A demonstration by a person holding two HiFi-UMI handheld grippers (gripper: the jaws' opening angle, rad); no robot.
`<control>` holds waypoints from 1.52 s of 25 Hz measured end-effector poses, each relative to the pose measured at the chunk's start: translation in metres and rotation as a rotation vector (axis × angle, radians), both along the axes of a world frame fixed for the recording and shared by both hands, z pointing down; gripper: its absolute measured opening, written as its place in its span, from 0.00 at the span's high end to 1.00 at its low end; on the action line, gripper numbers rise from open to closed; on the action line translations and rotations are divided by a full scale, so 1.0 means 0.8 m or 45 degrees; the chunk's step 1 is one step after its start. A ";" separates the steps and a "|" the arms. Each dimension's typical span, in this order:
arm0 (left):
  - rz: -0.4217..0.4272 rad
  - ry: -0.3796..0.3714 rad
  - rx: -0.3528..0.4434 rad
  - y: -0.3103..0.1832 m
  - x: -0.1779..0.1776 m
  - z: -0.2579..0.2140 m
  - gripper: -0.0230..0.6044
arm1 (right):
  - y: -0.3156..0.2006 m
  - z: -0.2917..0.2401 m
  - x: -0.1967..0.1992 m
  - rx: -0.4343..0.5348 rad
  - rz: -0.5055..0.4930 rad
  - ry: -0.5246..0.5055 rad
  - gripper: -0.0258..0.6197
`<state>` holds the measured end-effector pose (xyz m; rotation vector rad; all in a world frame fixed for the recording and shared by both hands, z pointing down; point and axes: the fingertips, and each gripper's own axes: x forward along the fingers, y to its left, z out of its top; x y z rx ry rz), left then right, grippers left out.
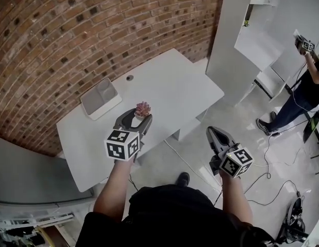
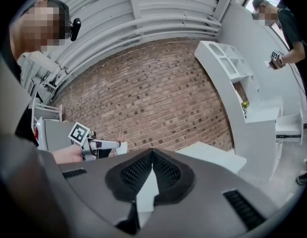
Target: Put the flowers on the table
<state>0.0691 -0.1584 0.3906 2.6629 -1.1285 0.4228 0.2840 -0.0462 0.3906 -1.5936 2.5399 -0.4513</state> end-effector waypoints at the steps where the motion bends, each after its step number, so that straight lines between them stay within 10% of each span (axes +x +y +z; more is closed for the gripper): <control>1: -0.013 0.002 -0.001 -0.003 0.004 0.000 0.55 | -0.003 0.001 0.004 -0.004 -0.015 0.000 0.94; 13: -0.050 0.039 -0.032 -0.043 0.022 0.014 0.55 | -0.058 0.000 0.040 -0.020 -0.026 -0.009 0.94; 38: -0.006 0.009 -0.273 -0.116 -0.041 0.151 0.55 | -0.156 0.063 -0.073 -0.267 -0.148 0.082 0.94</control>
